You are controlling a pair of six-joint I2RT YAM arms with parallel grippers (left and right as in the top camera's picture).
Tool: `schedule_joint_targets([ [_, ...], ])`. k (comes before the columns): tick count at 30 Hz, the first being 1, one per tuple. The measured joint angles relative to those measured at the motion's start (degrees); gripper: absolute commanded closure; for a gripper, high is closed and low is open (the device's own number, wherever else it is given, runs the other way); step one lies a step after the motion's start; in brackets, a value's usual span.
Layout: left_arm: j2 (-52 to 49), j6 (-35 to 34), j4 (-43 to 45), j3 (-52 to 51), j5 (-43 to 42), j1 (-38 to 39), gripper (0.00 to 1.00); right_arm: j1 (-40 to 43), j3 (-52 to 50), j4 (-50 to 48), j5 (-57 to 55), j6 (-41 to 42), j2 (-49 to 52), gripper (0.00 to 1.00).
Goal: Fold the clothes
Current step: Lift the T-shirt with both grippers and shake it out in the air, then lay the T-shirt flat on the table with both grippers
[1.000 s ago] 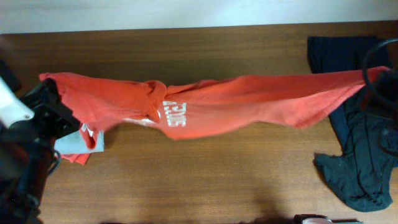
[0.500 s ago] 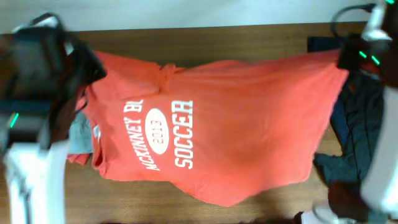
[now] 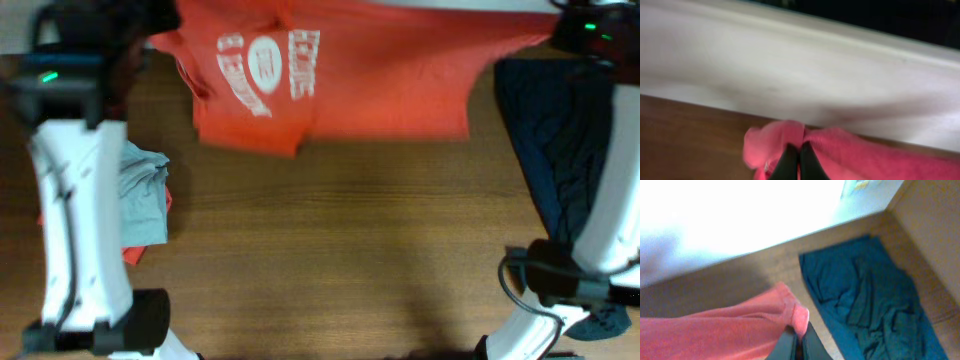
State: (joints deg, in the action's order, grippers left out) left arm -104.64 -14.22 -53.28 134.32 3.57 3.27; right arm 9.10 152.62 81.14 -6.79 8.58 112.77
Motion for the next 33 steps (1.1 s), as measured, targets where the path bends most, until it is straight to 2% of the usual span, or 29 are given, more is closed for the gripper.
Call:
schedule_joint_targets([
  [2,3.04,0.74,-9.18,6.16,-0.33,-1.68,1.00,0.98,2.27,5.03,1.09,0.02,-3.08,0.96],
  [4,4.02,0.98,-14.36,6.71,-0.39,-1.79,1.00,0.98,1.88,9.42,1.51,0.00,-3.80,0.96],
  [7,2.64,1.20,-24.87,5.05,-0.52,-1.44,1.00,0.98,-2.58,14.62,1.75,0.00,-3.50,0.96],
  [10,-1.20,1.22,-30.36,0.57,-0.72,-0.85,1.00,0.98,-9.20,15.54,1.75,-0.04,-3.06,0.96],
  [12,-4.35,1.22,-32.28,-3.48,-1.07,-0.46,1.00,0.98,-15.10,15.72,1.73,-0.20,-2.86,0.96],
  [13,-6.36,1.22,-33.40,-6.25,-1.60,-0.26,1.00,0.98,-23.67,15.85,1.70,-0.26,-2.38,0.96],
  [14,-9.57,1.25,-34.67,-10.40,-2.86,-0.11,1.00,0.98,-25.38,15.85,1.73,-0.35,-1.53,0.96],
  [21,-10.19,1.42,-38.75,-26.21,-7.02,-0.09,1.00,1.01,-45.94,13.09,0.39,-0.83,-1.33,0.96],
  [28,-10.16,2.54,-43.04,-35.34,-8.11,0.74,1.00,1.01,-53.99,11.63,-0.44,-0.90,-1.27,0.96],
  [33,-10.16,4.39,-42.75,-41.05,-8.13,2.91,1.00,1.01,-56.13,11.45,-0.72,-0.90,-1.27,0.96],
])
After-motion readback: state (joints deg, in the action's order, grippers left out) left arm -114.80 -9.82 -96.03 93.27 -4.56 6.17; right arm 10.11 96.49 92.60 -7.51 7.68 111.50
